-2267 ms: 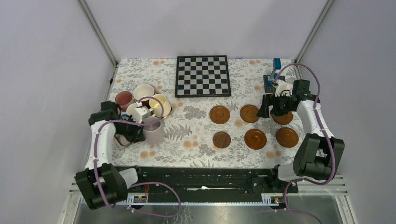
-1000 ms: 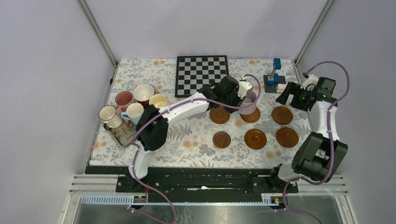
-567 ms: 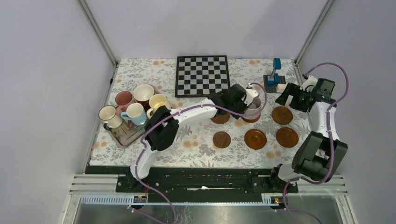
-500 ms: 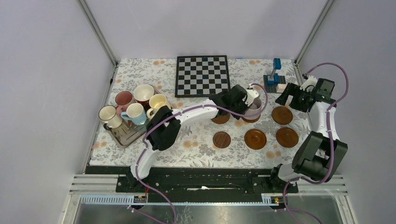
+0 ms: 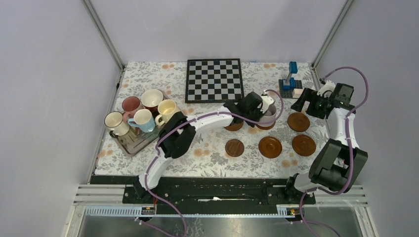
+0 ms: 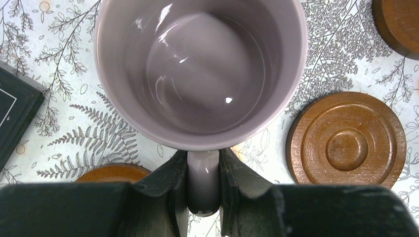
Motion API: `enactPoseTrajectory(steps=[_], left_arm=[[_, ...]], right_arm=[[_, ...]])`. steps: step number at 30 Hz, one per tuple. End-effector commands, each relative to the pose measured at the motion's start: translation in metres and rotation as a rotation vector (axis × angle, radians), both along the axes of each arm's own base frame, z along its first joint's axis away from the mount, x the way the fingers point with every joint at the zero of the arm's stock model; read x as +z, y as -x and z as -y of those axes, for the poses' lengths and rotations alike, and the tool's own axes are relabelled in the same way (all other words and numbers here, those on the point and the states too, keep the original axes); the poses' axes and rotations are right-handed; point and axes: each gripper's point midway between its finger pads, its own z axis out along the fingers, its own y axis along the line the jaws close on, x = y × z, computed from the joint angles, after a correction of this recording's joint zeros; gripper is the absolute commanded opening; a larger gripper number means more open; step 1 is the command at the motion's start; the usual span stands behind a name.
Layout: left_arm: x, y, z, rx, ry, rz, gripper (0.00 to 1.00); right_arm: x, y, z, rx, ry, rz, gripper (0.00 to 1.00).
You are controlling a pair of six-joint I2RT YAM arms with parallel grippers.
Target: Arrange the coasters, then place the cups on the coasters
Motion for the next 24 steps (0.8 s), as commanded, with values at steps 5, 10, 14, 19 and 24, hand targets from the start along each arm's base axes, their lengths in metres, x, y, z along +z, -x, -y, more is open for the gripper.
enactPoseTrajectory(steps=[5, 10, 14, 19, 24], left_arm=[[0.074, -0.024, 0.045, 0.002, 0.236, 0.128, 0.0], [0.062, -0.024, 0.044, 0.003, 0.213, 0.12, 0.0], [0.053, -0.022, 0.044, 0.0, 0.202, 0.106, 0.0], [0.051, -0.021, 0.042, 0.002, 0.192, 0.101, 0.08], [0.059, -0.016, 0.04, 0.003, 0.19, 0.115, 0.16]], right_arm=[[0.002, -0.004, 0.0, 0.009, -0.007, 0.025, 1.0], [0.002, -0.004, 0.0, 0.01, -0.006, 0.025, 1.0], [0.002, -0.005, 0.0, 0.012, -0.007, 0.024, 0.99], [0.002, -0.005, 0.0, 0.013, -0.005, 0.027, 1.0], [0.002, -0.005, 0.0, 0.013, -0.008, 0.025, 1.0]])
